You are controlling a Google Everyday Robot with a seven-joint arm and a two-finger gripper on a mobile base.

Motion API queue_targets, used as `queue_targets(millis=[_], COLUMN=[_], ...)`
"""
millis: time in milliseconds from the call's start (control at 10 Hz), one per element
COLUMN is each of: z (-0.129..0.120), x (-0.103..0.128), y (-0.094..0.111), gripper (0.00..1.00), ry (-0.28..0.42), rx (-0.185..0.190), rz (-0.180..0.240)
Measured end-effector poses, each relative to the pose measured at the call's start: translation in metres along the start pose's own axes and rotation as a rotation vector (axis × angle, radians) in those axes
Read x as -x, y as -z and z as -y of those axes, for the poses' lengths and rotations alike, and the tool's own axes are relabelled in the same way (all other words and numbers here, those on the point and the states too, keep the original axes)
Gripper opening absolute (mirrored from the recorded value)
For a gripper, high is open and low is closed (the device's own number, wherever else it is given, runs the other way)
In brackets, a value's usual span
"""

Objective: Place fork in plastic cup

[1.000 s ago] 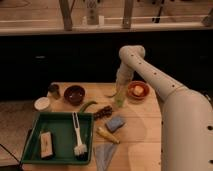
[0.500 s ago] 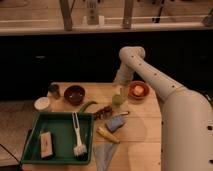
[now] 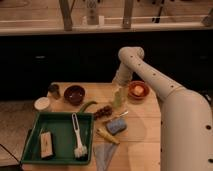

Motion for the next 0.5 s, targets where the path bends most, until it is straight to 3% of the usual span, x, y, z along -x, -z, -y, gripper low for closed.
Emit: queue_targets(millis=[500], z=[0.0009], x=[0.0013], y=[0.0009], gripper=[0.8], ry=[0.024], rx=[-0.021], rz=[0.013])
